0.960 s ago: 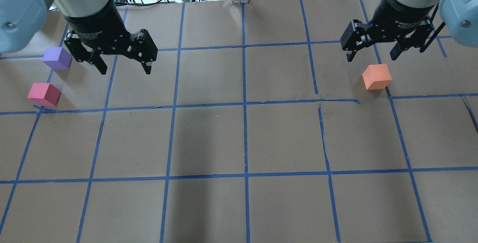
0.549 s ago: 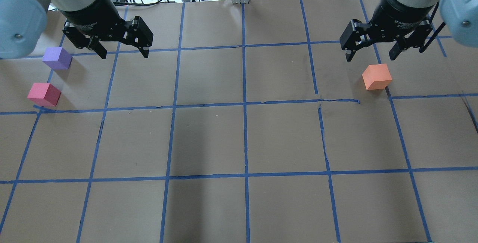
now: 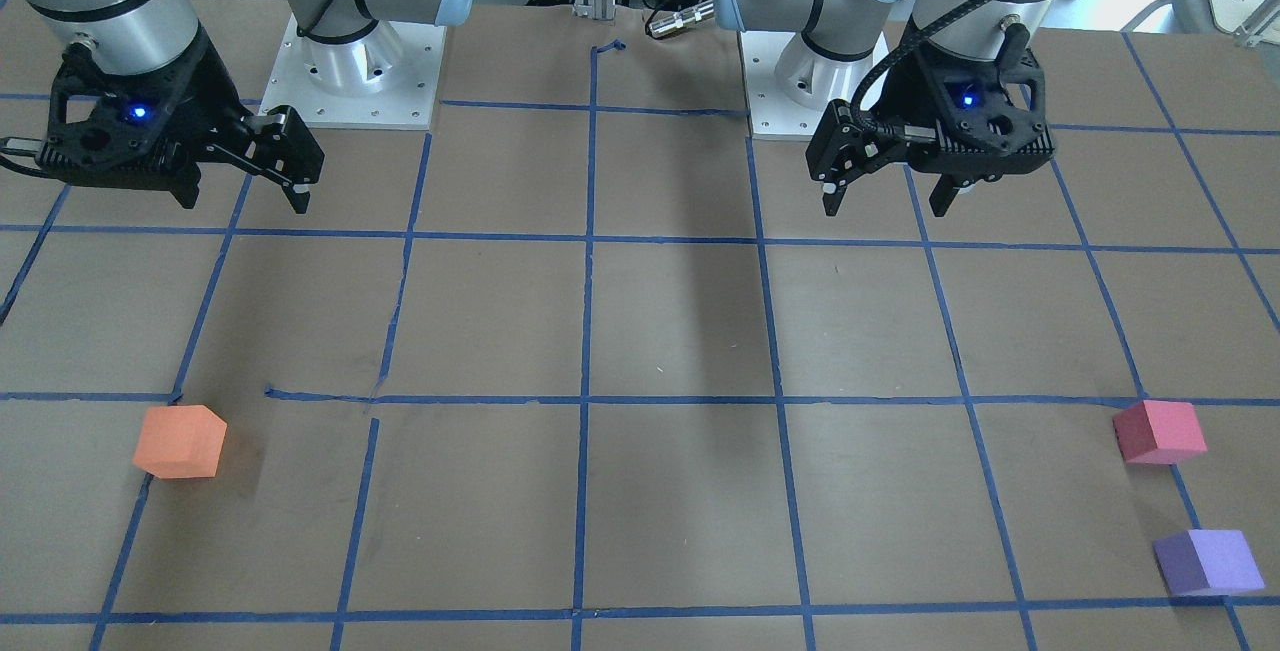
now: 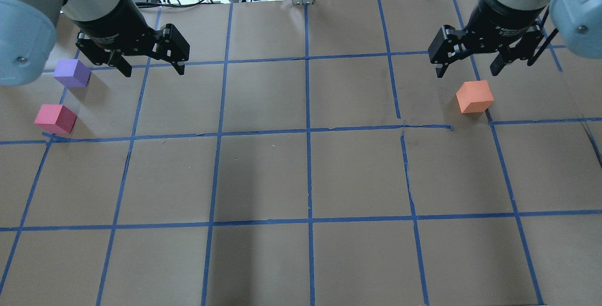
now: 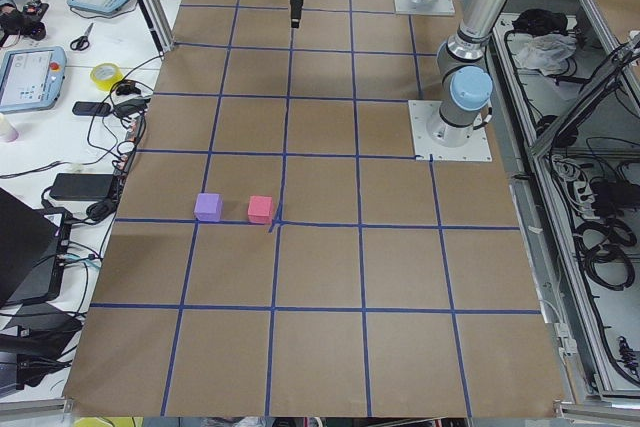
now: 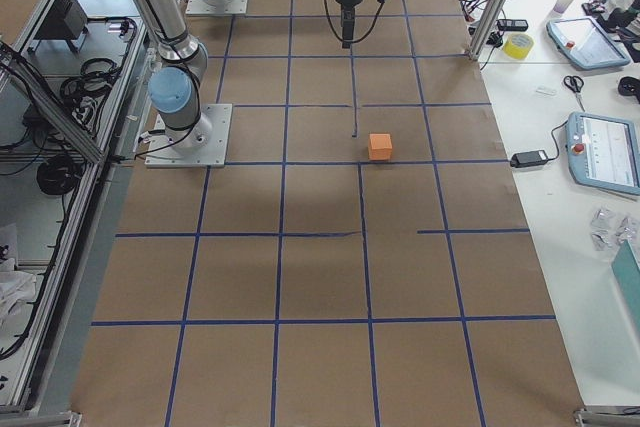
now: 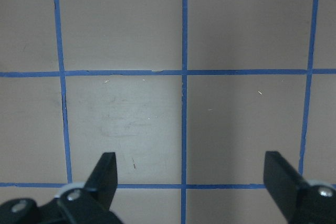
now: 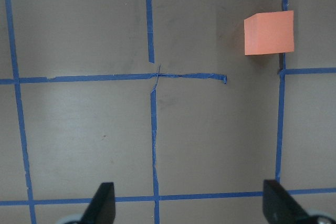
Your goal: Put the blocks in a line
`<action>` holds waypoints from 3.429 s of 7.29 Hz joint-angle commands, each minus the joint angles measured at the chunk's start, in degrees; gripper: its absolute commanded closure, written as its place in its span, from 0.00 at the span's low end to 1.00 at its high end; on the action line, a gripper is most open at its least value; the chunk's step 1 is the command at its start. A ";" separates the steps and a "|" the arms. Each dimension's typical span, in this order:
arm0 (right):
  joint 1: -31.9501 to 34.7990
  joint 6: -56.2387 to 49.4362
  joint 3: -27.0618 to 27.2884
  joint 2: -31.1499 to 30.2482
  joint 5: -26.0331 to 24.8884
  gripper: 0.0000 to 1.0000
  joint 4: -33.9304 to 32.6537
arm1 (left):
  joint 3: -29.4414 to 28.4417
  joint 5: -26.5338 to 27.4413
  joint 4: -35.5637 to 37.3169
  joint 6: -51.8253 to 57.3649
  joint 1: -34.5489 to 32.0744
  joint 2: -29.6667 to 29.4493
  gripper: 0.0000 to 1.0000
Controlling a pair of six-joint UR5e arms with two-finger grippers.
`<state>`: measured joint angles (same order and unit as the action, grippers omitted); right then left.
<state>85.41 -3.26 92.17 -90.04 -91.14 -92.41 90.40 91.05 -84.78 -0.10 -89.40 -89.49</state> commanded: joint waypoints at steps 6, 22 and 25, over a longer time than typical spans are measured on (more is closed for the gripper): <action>-10.70 -8.38 0.91 14.34 -7.56 0.00 -15.74 | 0.04 0.36 -0.65 1.16 0.10 0.02 0.00; -14.84 -28.03 0.65 31.95 0.70 0.98 -25.98 | -0.32 0.36 -0.03 1.16 0.28 0.20 0.00; -13.61 -25.77 -0.32 27.15 0.61 1.00 -21.62 | -0.32 0.36 -0.03 1.16 0.28 0.20 0.00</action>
<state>71.06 -30.73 92.33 -60.00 -90.57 -117.22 90.06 91.40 -84.81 1.02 -89.12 -89.30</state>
